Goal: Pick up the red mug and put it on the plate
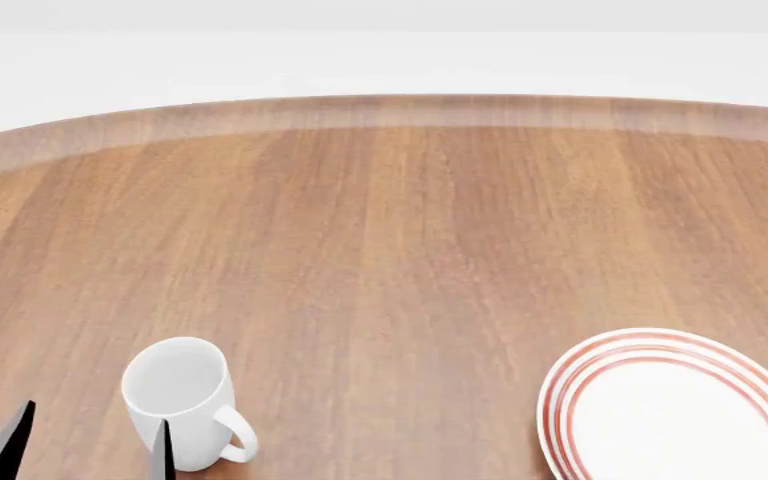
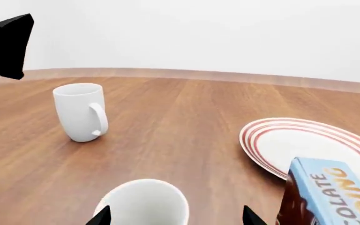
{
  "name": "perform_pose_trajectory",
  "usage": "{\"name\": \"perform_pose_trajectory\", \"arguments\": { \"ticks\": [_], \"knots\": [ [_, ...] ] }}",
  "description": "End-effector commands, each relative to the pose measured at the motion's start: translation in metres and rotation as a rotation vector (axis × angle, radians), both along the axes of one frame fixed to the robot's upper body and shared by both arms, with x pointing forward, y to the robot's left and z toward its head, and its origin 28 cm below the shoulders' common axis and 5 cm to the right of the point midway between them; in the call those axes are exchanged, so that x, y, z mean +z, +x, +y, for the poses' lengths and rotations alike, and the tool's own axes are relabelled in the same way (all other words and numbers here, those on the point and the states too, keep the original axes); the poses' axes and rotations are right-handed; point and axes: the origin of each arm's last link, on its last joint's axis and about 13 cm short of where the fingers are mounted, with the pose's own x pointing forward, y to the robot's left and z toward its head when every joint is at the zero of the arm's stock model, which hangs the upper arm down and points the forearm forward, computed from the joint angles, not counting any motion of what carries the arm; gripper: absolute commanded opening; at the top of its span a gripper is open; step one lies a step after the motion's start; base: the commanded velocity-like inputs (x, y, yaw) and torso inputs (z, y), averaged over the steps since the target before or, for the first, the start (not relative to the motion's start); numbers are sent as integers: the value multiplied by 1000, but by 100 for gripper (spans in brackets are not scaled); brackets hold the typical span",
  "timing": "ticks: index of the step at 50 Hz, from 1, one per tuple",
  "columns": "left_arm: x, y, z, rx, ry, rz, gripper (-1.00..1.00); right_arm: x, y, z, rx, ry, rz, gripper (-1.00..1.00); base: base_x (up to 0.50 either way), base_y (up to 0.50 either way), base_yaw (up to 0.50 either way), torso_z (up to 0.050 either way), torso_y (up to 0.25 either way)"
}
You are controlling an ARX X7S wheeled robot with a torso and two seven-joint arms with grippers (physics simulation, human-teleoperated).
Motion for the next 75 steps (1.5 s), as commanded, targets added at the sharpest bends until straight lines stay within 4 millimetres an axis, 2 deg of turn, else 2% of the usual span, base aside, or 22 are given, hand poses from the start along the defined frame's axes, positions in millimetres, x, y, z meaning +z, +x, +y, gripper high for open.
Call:
{"name": "perform_pose_trajectory", "arguments": {
  "ticks": [1,25,40,75],
  "knots": [
    [0,0,0,0,1,-1,100,-11,-7,-1,3,7,26,100,0,0,0,0,0],
    [0,0,0,-3,-2,-1,100,-18,-10,4,30,1,53,100,0,0,0,0,0],
    [0,0,0,-3,-1,-1,100,-32,-10,3,32,13,88,100,0,0,0,0,0],
    [0,0,0,-3,3,-4,100,-48,-13,1,39,22,123,100,0,0,0,0,0]
  ]
}}
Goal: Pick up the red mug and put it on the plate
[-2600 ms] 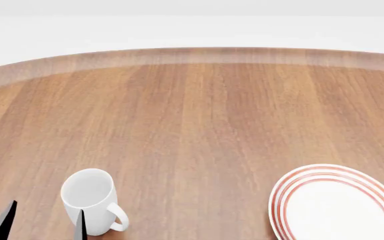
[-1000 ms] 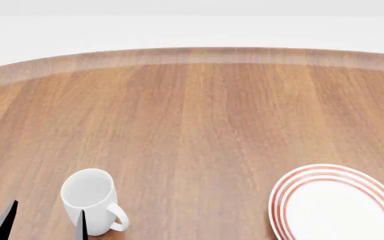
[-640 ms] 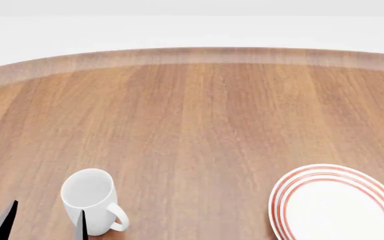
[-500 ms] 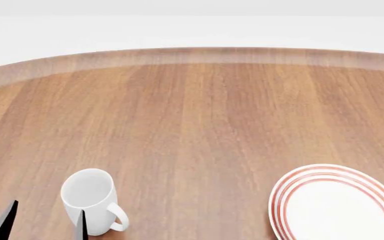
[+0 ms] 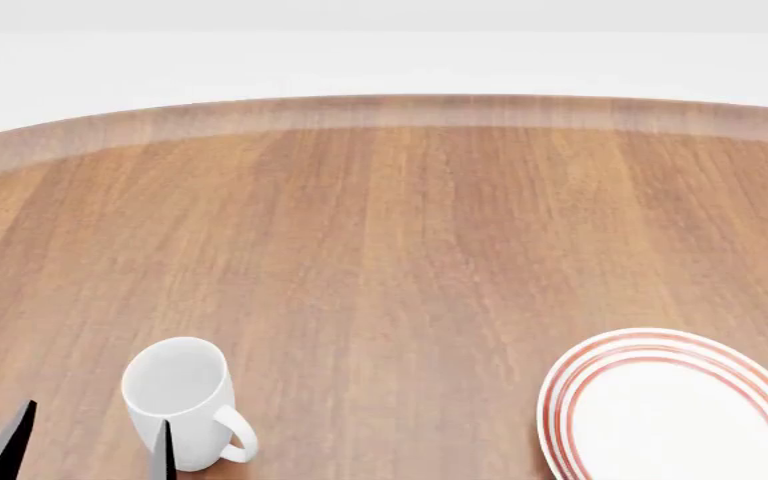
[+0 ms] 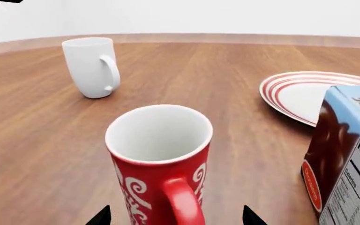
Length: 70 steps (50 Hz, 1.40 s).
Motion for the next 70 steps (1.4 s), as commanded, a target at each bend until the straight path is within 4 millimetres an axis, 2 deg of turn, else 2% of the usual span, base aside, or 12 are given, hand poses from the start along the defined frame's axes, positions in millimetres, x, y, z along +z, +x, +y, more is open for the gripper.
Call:
{"name": "perform_pose_trajectory", "arguments": {
  "ticks": [1,36,70],
  "knots": [
    [0,0,0,2,1,-1,100,-7,-2,-1,-4,5,12,100,0,0,0,0,0],
    [0,0,0,0,3,-1,100,-17,-7,-5,-26,20,28,100,0,0,0,0,0],
    [0,0,0,1,3,-3,100,-13,-4,-4,-30,26,16,100,0,0,0,0,0]
  ]
}}
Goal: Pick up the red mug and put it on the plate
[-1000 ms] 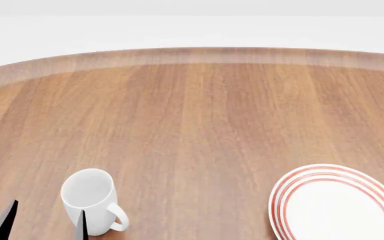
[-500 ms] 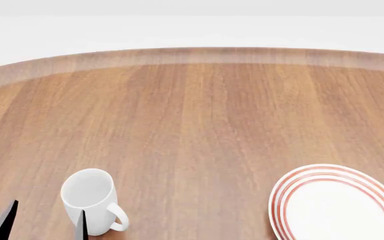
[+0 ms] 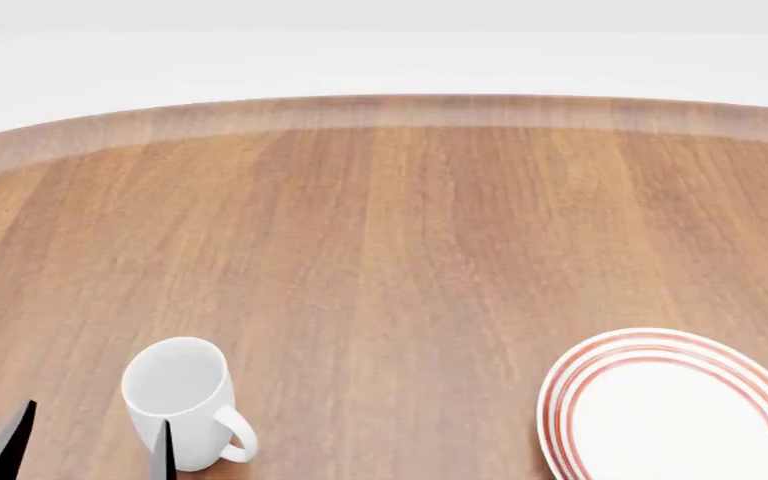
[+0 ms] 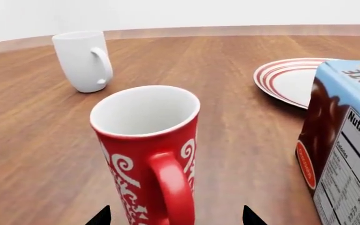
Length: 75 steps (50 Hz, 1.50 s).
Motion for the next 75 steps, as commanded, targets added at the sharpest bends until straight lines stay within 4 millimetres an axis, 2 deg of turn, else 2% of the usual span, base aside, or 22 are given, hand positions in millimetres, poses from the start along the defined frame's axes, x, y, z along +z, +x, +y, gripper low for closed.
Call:
{"name": "perform_pose_trajectory", "arguments": {
  "ticks": [1,2,3,28,32,39,43,59,75],
  "knots": [
    [0,0,0,0,0,0,100,-1,1,-1,-8,-4,0,100,0,0,0,0,0],
    [0,0,0,0,0,0,100,-1,1,-1,-7,-4,1,100,0,0,0,0,0],
    [0,0,0,-1,0,0,100,-1,2,-1,-13,-14,1,-100,0,0,0,0,0],
    [0,0,0,1,-1,-3,100,0,-1,-3,-15,-21,2,-100,0,0,0,0,0],
    [0,0,0,0,-1,-3,100,10,0,-4,-33,-13,-19,-100,0,0,0,0,0],
    [0,0,0,-1,-4,-4,100,62,4,-7,-76,10,-125,-100,0,0,0,0,0],
    [0,0,0,-2,-5,-5,100,82,6,-7,-85,29,-158,-100,0,0,0,0,0],
    [0,0,0,-7,-8,-9,100,130,21,-1,-122,-4,-185,-100,0,0,0,0,0],
    [0,0,0,-6,-9,-11,100,170,47,-14,-254,-90,-146,-100,0,0,0,0,0]
  ]
}}
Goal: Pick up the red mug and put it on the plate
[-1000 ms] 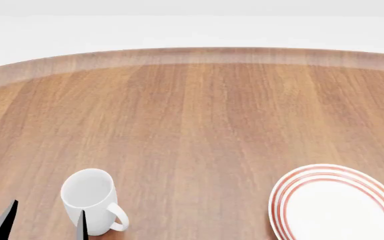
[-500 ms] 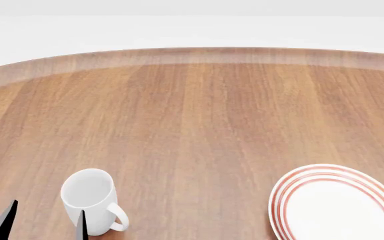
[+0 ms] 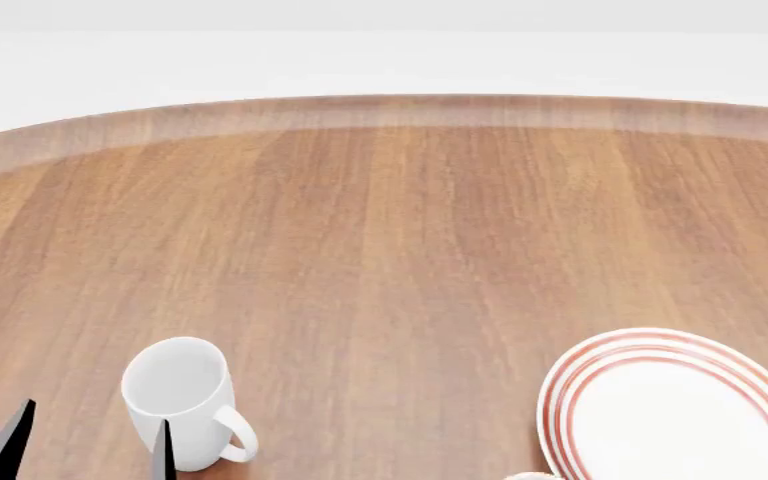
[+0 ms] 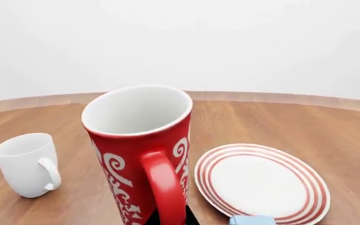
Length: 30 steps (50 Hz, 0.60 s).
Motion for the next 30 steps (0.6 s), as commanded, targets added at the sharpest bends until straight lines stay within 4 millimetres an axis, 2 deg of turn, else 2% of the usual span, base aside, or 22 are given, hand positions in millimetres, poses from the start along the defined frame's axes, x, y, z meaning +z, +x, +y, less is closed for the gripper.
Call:
{"name": "perform_pose_trajectory", "arguments": {
  "ticks": [1,18,30],
  "knots": [
    [0,0,0,-1,1,-1,100,34,14,-6,-67,-54,-2,-100,0,0,0,0,0],
    [0,0,0,0,0,-6,100,63,30,-17,-123,-118,9,-100,0,0,0,0,1],
    [0,0,0,0,-3,-10,100,69,39,-21,-151,-109,23,-100,0,0,0,0,0]
  ]
}}
